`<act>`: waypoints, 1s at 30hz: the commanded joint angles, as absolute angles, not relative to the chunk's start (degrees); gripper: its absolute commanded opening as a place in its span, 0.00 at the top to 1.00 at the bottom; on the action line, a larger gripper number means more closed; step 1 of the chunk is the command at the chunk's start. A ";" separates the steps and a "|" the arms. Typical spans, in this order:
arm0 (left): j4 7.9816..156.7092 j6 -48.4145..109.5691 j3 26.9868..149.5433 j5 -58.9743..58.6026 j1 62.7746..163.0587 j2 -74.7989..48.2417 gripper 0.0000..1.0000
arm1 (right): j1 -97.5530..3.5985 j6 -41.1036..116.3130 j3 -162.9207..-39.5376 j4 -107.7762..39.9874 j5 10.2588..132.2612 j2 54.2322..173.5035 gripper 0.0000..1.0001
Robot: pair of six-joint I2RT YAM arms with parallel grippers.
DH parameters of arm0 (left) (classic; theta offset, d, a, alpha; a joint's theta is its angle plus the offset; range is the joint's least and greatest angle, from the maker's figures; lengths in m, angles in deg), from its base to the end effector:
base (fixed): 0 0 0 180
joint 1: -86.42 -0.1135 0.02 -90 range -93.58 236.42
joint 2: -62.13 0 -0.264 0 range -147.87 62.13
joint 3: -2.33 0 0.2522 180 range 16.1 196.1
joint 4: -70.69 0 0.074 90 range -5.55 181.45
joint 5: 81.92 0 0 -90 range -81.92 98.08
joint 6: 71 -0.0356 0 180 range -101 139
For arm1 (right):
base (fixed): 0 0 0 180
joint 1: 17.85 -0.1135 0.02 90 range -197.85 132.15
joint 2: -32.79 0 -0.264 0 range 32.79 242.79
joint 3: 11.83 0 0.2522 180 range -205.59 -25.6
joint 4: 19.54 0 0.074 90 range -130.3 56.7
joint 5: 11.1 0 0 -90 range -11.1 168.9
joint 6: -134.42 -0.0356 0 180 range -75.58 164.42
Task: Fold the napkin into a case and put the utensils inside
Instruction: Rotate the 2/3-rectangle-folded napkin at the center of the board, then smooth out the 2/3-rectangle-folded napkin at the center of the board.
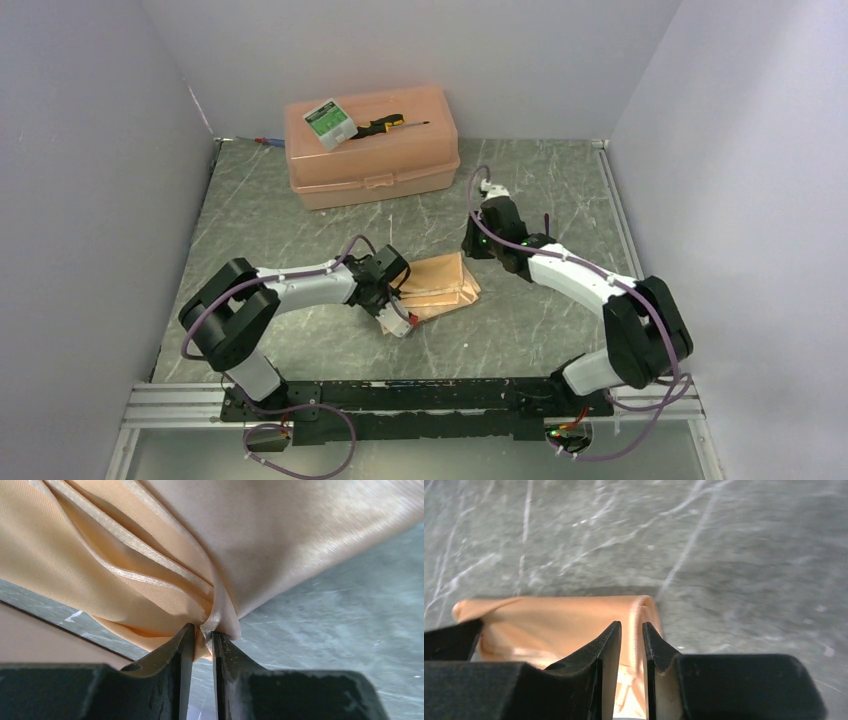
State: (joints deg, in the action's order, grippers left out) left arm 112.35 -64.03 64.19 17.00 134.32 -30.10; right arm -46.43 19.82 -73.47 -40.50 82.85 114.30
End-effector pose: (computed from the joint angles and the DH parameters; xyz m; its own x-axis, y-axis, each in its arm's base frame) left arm 0.1929 -0.2052 0.1459 0.6184 0.7783 0.1090 0.7181 -0.6159 0.3241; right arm 0.2656 0.1419 0.2173 -0.7017 0.0907 -0.7067 -0.1533 0.9494 0.2740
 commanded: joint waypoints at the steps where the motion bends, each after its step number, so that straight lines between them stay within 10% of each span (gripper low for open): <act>1: 116.08 -66.88 66.26 16.97 131.96 -34.25 0.74 | -51.91 21.38 -77.94 -34.72 76.04 120.01 0.74; 15: 126.23 -56.41 74.46 14.57 132.01 -26.34 0.42 | -53.21 15.25 -75.35 -21.00 67.46 133.26 0.80; 30: 127.72 -31.43 72.86 -0.45 128.51 -11.97 0.40 | -53.09 19.82 -76.39 -24.49 72.50 131.85 0.81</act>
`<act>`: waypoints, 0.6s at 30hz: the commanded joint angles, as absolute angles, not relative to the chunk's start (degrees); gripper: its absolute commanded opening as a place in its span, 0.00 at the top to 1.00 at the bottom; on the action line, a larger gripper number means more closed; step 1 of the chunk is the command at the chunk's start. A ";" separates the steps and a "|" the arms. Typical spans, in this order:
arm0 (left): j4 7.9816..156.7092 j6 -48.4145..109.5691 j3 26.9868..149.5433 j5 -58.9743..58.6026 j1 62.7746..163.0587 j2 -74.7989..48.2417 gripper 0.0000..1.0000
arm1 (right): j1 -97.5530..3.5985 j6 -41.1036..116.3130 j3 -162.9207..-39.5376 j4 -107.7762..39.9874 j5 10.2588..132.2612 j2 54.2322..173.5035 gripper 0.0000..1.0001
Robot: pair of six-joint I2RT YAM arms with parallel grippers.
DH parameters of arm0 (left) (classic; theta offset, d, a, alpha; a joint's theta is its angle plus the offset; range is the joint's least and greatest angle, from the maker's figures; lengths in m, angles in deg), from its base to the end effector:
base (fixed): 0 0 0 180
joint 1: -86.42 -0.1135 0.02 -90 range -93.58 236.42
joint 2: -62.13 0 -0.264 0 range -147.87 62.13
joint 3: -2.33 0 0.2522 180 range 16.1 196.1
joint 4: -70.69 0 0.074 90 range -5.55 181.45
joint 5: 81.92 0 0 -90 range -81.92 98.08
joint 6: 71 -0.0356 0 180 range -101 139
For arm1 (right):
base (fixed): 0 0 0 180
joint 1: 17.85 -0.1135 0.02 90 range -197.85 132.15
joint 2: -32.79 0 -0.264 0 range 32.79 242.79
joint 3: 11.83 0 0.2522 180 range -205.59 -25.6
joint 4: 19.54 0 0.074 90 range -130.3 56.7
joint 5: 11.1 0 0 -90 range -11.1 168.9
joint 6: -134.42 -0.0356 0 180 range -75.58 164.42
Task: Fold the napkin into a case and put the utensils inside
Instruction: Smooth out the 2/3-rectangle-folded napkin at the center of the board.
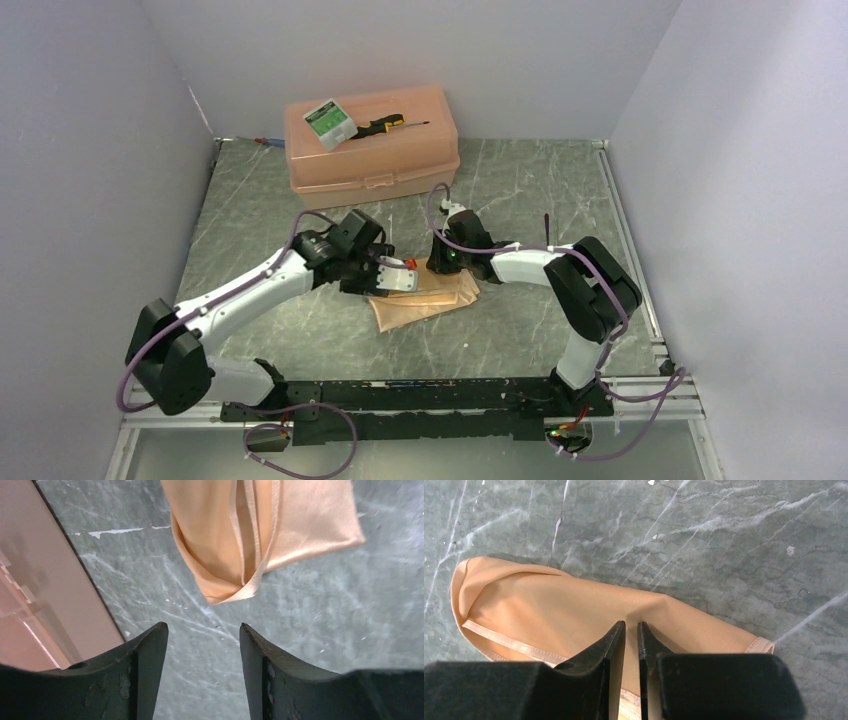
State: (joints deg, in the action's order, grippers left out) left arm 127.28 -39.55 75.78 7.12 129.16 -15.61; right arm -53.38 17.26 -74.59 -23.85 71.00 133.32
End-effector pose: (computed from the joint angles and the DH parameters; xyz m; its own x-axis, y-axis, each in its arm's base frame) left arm 0.1970 -0.1828 0.2569 0.2492 0.9311 -0.2664 0.9045 -0.1255 0.4075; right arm 0.2809 0.2066 0.1454 -0.7859 -0.0056 -0.6183 -0.3371 0.8422 0.4208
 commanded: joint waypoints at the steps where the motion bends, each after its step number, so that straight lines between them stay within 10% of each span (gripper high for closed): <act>1: 126.44 -31.42 70.88 -1.00 128.52 -10.91 0.40 | -53.09 20.15 -76.80 -25.03 72.38 131.92 0.81; 18: 118.05 4.89 75.68 -18.72 109.67 -18.45 0.52 | -56.79 8.34 -78.14 -15.79 62.10 130.67 0.86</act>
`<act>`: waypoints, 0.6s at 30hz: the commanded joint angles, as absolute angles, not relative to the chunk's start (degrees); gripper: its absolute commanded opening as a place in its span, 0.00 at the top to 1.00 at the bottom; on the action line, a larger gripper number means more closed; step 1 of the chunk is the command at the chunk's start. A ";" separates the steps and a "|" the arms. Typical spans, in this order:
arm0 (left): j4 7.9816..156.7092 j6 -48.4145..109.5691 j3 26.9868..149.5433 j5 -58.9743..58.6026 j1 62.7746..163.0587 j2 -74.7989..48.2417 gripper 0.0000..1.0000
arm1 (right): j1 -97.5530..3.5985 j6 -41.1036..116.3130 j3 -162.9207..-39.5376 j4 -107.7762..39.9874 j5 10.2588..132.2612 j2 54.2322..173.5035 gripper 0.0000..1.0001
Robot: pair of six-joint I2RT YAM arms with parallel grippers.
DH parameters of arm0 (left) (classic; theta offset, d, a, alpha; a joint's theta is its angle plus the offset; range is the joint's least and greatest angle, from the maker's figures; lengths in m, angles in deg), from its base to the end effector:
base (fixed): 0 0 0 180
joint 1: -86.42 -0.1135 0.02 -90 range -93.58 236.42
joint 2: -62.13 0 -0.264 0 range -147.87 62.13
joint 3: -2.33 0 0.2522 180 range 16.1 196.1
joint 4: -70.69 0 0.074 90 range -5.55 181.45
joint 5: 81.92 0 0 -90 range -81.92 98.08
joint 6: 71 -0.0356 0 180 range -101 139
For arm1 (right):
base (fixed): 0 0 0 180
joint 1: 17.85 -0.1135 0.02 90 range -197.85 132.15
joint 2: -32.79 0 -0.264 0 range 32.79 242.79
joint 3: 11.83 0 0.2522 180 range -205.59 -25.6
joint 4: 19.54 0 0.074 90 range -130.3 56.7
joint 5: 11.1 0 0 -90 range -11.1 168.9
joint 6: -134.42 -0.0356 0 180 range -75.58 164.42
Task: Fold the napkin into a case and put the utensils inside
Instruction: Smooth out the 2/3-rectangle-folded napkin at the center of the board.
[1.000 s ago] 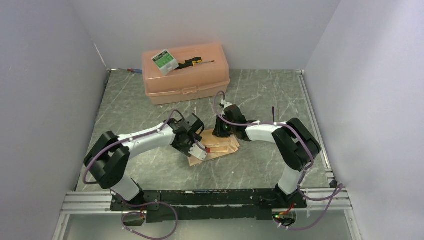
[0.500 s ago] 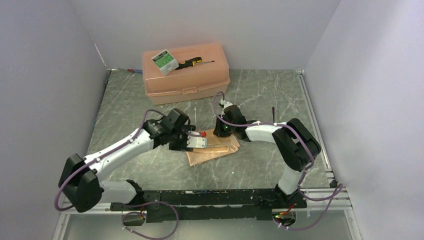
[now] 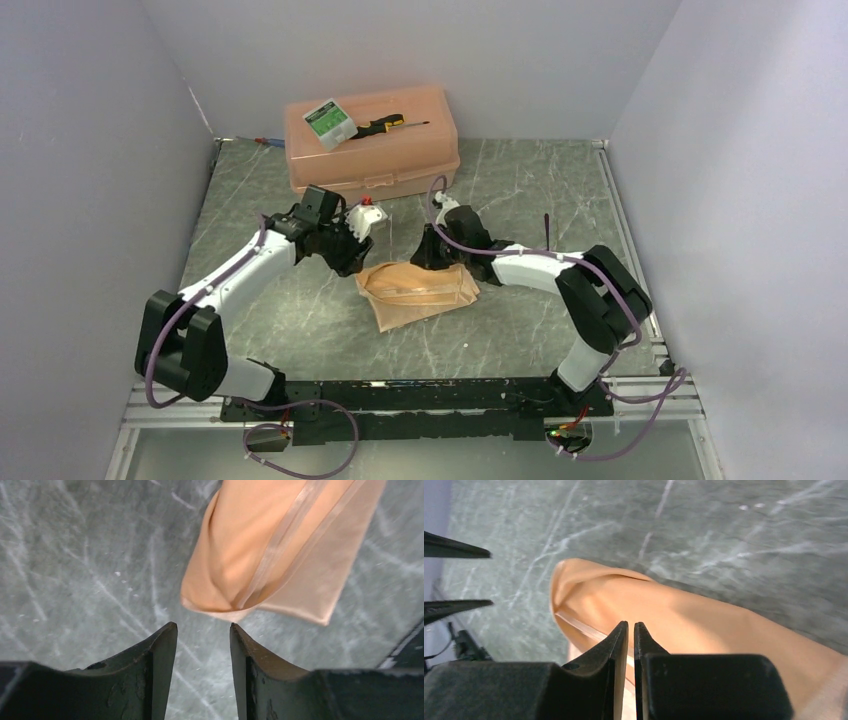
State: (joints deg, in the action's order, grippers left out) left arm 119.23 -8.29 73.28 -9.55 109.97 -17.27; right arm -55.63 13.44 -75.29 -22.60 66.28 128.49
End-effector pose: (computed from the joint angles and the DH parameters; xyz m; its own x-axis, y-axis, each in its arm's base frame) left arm 0.2521 -0.1216 0.2454 -0.4392 0.6681 -0.6006 0.8253 0.5642 0.0241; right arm 0.2705 0.2195 0.1788 -0.7718 0.0373 -0.6347 -0.3983 0.7498 0.5283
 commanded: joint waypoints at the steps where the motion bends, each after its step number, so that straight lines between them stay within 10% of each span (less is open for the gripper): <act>1: 117.57 6.52 75.87 -19.07 109.25 -19.32 0.52 | -56.99 7.70 -79.10 -15.53 61.35 131.83 0.88; 18: 122.81 10.82 83.58 -28.14 102.68 -38.86 0.62 | -60.09 9.18 -77.91 -14.54 57.52 138.81 0.97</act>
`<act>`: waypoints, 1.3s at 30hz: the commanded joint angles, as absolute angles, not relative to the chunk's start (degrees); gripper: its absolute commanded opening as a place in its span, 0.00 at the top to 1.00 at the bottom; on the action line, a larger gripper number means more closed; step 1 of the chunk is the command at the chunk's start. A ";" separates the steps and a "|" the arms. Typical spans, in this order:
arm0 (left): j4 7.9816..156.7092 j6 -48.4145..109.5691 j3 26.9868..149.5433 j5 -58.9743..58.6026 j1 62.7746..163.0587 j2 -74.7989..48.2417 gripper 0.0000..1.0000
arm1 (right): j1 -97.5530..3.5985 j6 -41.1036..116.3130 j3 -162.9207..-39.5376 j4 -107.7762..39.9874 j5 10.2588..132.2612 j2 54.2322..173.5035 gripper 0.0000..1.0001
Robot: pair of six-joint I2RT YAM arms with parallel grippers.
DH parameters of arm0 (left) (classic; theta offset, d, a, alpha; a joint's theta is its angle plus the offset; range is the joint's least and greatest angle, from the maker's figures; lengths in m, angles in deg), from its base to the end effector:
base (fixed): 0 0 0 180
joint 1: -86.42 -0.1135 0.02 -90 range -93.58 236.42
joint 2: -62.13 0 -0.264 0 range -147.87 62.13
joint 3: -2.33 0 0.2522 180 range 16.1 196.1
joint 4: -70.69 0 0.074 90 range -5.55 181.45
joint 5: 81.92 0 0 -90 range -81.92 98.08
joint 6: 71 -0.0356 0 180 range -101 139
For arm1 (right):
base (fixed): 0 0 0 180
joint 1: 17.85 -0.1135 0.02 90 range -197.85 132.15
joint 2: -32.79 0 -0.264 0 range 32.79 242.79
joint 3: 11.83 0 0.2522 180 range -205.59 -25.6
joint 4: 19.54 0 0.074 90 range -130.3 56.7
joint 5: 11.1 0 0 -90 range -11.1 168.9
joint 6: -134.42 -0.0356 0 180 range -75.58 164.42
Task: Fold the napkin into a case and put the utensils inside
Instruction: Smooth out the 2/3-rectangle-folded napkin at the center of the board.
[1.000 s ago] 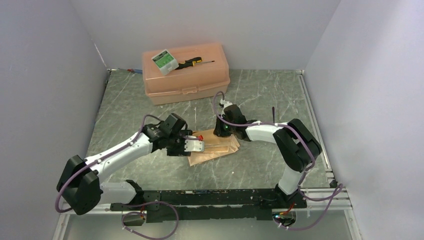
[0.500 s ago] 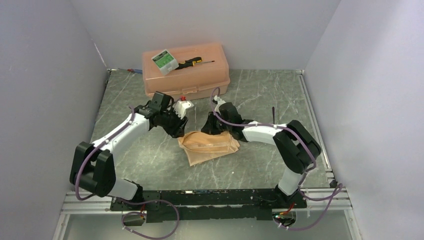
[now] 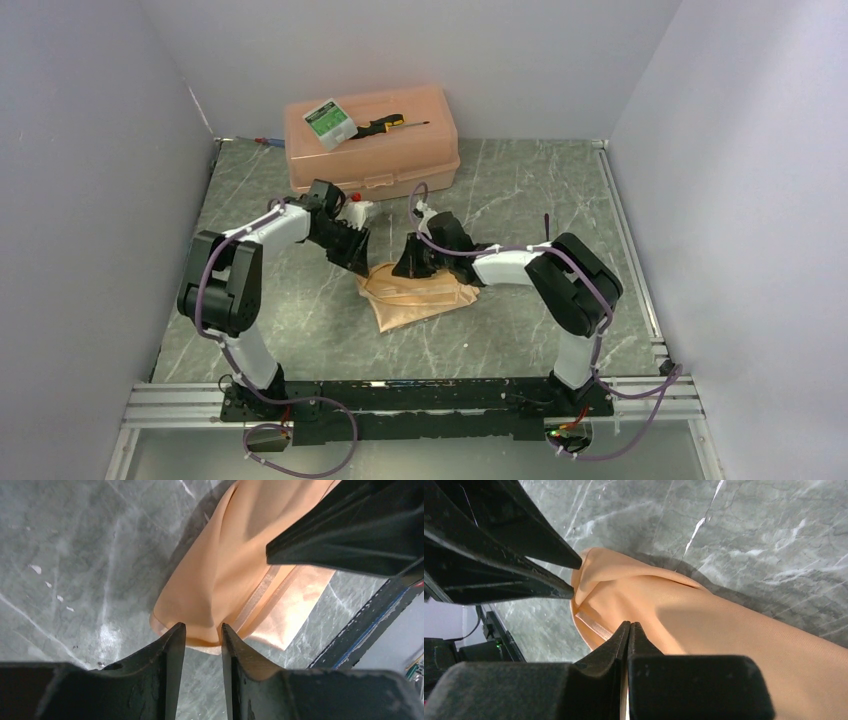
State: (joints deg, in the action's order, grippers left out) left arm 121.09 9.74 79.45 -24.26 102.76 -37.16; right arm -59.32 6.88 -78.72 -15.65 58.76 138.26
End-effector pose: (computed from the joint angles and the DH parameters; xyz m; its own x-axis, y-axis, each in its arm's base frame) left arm 0.3088 -0.1104 0.1796 -0.8406 0.3881 -0.3778 0.5337 0.7125 -0.4555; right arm 0.2735 0.2581 0.1495 -0.8462 0.0156 -0.5326 -0.4014 0.6388 0.6564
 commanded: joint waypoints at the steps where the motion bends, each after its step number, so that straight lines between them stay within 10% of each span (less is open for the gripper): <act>1: 123.05 10.94 83.88 -28.39 102.64 -39.66 0.63 | -60.20 9.73 -77.67 -15.10 57.53 138.90 0.97; 39: 123.81 0.26 78.91 -32.84 104.66 -40.42 0.88 | -63.55 15.62 -79.88 -25.64 59.28 139.23 1.00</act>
State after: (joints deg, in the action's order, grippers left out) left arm 122.25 3.29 79.67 -29.79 104.42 -41.90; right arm -63.39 14.66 -80.75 -25.14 58.87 140.07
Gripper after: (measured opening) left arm 0.128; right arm 0.010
